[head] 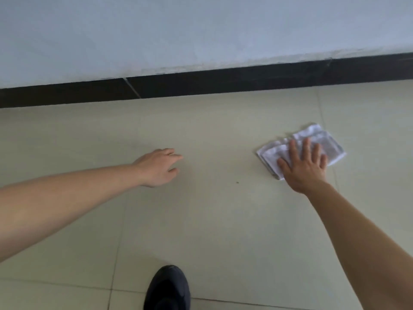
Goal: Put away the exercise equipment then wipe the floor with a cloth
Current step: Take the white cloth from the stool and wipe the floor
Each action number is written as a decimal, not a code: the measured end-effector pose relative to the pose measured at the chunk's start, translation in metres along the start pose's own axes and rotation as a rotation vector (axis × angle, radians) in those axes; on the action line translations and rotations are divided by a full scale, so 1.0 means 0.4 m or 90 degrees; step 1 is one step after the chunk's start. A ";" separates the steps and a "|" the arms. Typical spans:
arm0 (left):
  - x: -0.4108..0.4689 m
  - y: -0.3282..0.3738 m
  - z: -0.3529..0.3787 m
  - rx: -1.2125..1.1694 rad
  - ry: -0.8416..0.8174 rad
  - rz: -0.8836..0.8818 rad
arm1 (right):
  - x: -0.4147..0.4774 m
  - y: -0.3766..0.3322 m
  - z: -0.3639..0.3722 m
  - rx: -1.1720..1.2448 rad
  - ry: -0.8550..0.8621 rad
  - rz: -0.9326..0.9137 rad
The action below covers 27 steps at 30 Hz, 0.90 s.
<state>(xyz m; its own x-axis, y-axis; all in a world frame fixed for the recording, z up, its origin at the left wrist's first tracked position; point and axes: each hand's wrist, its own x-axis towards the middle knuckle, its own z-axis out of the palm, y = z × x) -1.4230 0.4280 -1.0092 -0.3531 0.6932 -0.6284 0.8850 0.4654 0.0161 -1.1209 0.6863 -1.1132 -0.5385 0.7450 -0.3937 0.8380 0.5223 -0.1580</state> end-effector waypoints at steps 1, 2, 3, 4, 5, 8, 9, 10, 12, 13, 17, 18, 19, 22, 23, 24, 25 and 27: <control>-0.016 -0.032 0.011 -0.034 0.014 -0.043 | -0.005 -0.035 0.009 0.012 -0.001 0.007; -0.029 -0.068 0.032 -0.062 0.033 -0.096 | -0.010 -0.076 0.023 0.015 0.004 -0.003; -0.039 -0.103 0.058 -0.085 0.060 -0.155 | -0.013 -0.124 0.035 0.018 0.005 -0.029; -0.049 -0.137 0.091 -0.104 0.091 -0.216 | -0.014 -0.176 0.049 0.019 0.009 -0.072; -0.059 -0.172 0.128 -0.123 0.118 -0.275 | -0.011 -0.240 0.062 0.008 0.013 -0.122; -0.081 -0.252 0.238 -0.147 0.151 -0.378 | 0.001 -0.466 0.107 -0.042 0.052 -0.286; -0.086 -0.269 0.269 -0.150 0.164 -0.375 | 0.000 -0.552 0.130 -0.052 0.064 -0.345; -0.090 -0.283 0.294 -0.153 0.179 -0.363 | -0.007 -0.637 0.159 -0.060 0.070 -0.409; -0.098 -0.309 0.321 -0.170 0.209 -0.343 | -0.040 -0.787 0.206 -0.055 0.068 -0.512; -0.101 -0.318 0.326 -0.181 0.218 -0.336 | -0.061 -0.844 0.219 -0.062 0.038 -0.538; -0.115 -0.337 0.337 -0.164 0.249 -0.313 | -0.028 -0.885 0.206 -0.112 -0.003 -0.637; -0.113 -0.338 0.339 -0.166 0.249 -0.312 | 0.013 -0.846 0.197 -0.120 0.020 -0.659; -0.108 -0.339 0.340 -0.165 0.253 -0.309 | 0.060 -0.795 0.182 -0.147 0.035 -0.645; -0.100 -0.347 0.349 -0.149 0.267 -0.297 | 0.201 -0.633 0.097 -0.176 0.133 -0.409; -0.101 -0.352 0.354 -0.143 0.272 -0.293 | 0.226 -0.605 0.062 -0.145 0.132 -0.311; -0.103 -0.357 0.360 -0.138 0.273 -0.288 | 0.234 -0.604 0.034 -0.110 0.081 -0.213; -0.104 -0.360 0.364 -0.136 0.271 -0.284 | 0.235 -0.624 0.026 -0.072 0.029 -0.147; -0.105 -0.363 0.364 -0.140 0.267 -0.283 | 0.204 -0.705 0.052 -0.053 0.006 -0.126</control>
<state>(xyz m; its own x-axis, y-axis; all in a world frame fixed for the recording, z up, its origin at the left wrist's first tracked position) -1.4922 0.2511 -1.0984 -0.7992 0.5441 -0.2556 0.5604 0.8282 0.0109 -1.3992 0.5912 -1.1197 -0.6932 0.6282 -0.3533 0.7057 0.6912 -0.1556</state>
